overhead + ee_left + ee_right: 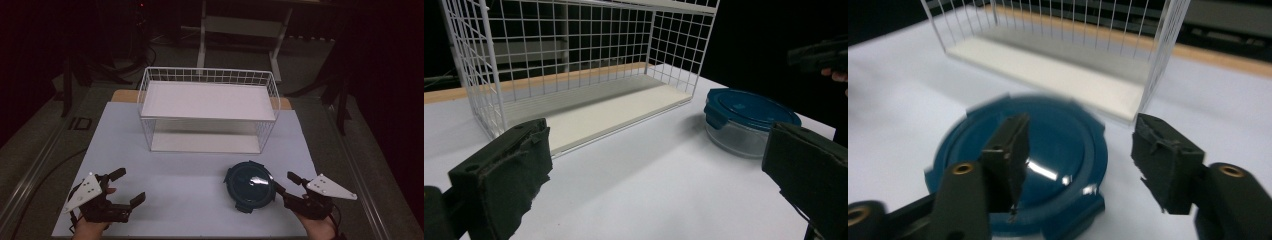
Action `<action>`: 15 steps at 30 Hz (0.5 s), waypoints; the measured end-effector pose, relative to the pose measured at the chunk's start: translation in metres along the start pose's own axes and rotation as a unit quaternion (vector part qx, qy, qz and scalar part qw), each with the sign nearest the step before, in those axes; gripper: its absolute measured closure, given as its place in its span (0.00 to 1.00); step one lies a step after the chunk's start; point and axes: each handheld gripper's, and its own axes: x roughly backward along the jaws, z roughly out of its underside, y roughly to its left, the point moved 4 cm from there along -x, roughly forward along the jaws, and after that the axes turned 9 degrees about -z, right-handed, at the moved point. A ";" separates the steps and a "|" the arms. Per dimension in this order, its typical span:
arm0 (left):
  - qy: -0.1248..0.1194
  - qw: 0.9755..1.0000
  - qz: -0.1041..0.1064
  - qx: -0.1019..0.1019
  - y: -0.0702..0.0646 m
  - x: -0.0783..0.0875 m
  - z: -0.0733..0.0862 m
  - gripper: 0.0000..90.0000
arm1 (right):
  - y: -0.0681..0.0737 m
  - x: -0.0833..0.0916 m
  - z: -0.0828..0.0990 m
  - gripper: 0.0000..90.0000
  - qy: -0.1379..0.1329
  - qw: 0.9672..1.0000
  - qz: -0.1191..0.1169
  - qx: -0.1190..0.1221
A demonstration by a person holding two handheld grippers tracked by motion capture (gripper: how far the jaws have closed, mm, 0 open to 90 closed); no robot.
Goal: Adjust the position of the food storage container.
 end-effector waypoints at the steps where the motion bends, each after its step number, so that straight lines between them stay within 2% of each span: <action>1: 0.000 1.000 0.000 0.000 0.000 0.000 0.000 0.00 | 0.000 0.000 0.000 0.46 0.000 1.000 0.000 0.000; 2: 0.000 1.000 0.000 0.000 0.000 0.000 0.000 0.00 | -0.002 -0.001 0.008 0.50 0.014 1.000 0.001 -0.008; 4: 0.000 1.000 0.000 0.000 0.000 0.000 0.000 0.00 | -0.005 -0.002 0.015 0.57 0.024 1.000 -0.003 -0.019; 7: 0.000 1.000 0.001 0.000 0.000 0.000 0.000 0.00 | -0.007 -0.002 0.021 0.60 0.034 0.999 -0.003 -0.023; 8: 0.000 1.000 0.001 0.000 0.000 0.000 0.000 0.00 | -0.010 -0.002 0.027 0.67 0.042 0.999 0.001 -0.027; 9: 0.000 1.000 0.001 0.000 0.000 0.000 0.000 0.00 | -0.010 -0.002 0.027 0.67 0.042 0.999 0.001 -0.027; 12: 0.001 1.000 0.000 -0.001 0.000 0.000 0.000 0.00 | -0.013 -0.004 0.039 0.76 0.071 0.997 0.011 -0.026; 15: 0.002 1.000 -0.001 -0.002 0.000 0.000 0.000 0.00 | -0.013 -0.006 0.044 0.80 0.084 0.996 0.015 -0.026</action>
